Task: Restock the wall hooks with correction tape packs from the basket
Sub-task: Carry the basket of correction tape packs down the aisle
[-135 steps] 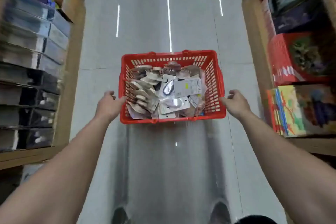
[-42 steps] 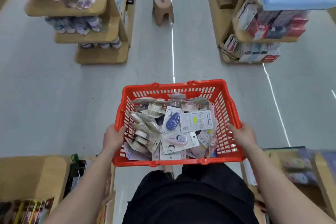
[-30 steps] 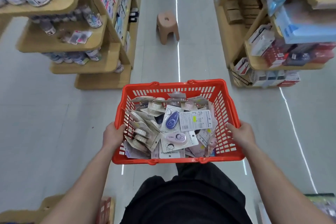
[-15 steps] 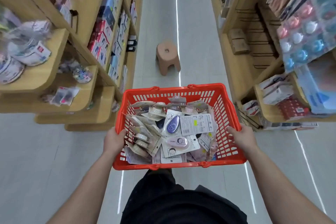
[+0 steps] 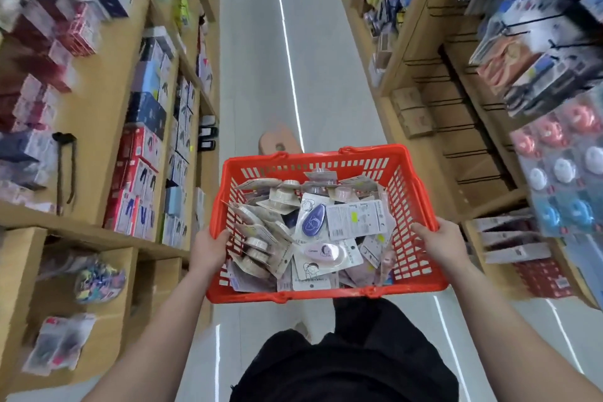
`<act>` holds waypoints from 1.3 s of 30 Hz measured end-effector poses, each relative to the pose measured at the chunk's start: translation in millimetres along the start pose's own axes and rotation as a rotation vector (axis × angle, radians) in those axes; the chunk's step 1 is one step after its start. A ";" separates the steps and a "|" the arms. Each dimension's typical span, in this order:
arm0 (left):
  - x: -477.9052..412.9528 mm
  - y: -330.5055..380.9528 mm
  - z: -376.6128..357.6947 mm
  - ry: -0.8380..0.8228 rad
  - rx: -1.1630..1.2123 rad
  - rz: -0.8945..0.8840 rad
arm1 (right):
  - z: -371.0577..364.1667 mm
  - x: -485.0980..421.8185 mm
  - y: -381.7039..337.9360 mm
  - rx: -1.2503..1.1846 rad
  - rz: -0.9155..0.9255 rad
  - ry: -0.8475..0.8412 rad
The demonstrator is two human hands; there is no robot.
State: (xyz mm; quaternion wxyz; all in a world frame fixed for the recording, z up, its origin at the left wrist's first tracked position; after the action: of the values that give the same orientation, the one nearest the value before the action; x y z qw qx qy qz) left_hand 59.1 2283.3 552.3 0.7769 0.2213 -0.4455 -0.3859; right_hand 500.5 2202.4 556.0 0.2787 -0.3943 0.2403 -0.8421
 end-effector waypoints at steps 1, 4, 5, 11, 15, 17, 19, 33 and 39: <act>-17.7 17.3 -7.7 -0.006 -0.013 -0.007 | 0.1 -19.7 -12.3 -0.008 -0.009 0.000; -69.4 73.3 -33.1 -0.014 -0.051 -0.016 | 5.1 -79.8 -50.2 -0.032 -0.026 -0.004; -85.1 92.6 -42.3 -0.012 -0.060 -0.018 | 9.1 -101.0 -62.9 -0.046 -0.026 -0.007; -160.9 216.8 -95.3 -0.016 -0.055 -0.034 | 46.1 -225.7 -145.1 -0.078 -0.040 -0.055; -209.8 286.9 -126.3 -0.003 -0.030 -0.050 | 64.1 -299.8 -198.4 -0.076 -0.034 -0.020; -239.2 320.4 -138.8 0.001 -0.025 -0.051 | 68.1 -335.0 -227.3 -0.062 -0.038 -0.005; -273.5 351.6 -151.1 0.007 -0.041 -0.056 | 69.0 -369.9 -257.2 -0.051 -0.028 0.009; -520.5 556.5 -206.8 -0.052 -0.075 -0.075 | 72.8 -586.9 -463.7 0.078 -0.027 0.130; -629.0 624.3 -234.4 -0.097 -0.085 -0.092 | 68.3 -680.4 -521.5 0.063 -0.045 0.146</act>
State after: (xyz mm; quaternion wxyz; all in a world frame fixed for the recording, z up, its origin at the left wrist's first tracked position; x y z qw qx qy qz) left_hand 320.8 3161.7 535.3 0.7446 0.1897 -0.4551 -0.4501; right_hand 772.3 3018.2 560.1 0.2538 -0.3279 0.2244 -0.8819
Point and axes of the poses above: each hand's wrist, its own x-axis away from the middle knuckle, its own z-axis out of the back of the hand, y = z × x, the point moved 2 cm from there along -x, towards the middle knuckle, and after that the axes turned 8 degrees about x, right-handed, at the moved point
